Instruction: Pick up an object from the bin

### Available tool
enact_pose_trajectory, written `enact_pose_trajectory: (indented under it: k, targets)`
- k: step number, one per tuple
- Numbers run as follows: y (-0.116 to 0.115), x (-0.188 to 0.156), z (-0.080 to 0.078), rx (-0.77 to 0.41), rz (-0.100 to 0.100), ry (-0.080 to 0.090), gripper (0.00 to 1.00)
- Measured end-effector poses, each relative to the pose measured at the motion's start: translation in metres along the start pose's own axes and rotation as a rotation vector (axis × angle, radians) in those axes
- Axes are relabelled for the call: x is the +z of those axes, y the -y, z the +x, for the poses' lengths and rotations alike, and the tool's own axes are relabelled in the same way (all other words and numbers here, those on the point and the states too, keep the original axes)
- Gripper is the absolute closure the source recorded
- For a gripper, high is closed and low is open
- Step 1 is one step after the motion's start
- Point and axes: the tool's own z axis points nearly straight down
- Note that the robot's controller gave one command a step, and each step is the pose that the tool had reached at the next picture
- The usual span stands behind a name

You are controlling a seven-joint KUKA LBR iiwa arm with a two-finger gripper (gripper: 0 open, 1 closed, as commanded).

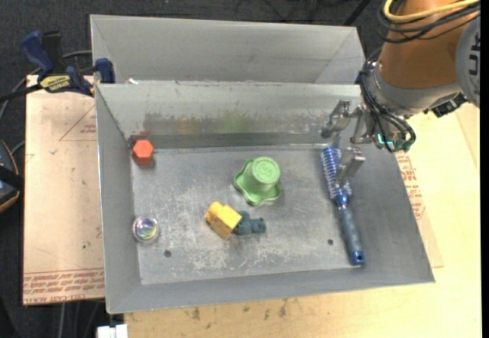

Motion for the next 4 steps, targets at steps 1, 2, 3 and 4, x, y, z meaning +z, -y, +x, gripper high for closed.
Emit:
enact_pose_trajectory:
  k: [1,2,3,4]
  targets:
    - [-0.075,0.141,-0.011,-0.096,-0.002,0.000,0.00]
    - [-0.129,0.152,-0.013,-0.104,0.000,0.009,0.00]
    - [-0.127,0.151,-0.014,-0.101,-0.001,0.014,1.00]
    - [-0.134,-0.036,-0.004,-0.256,0.002,0.018,1.00]
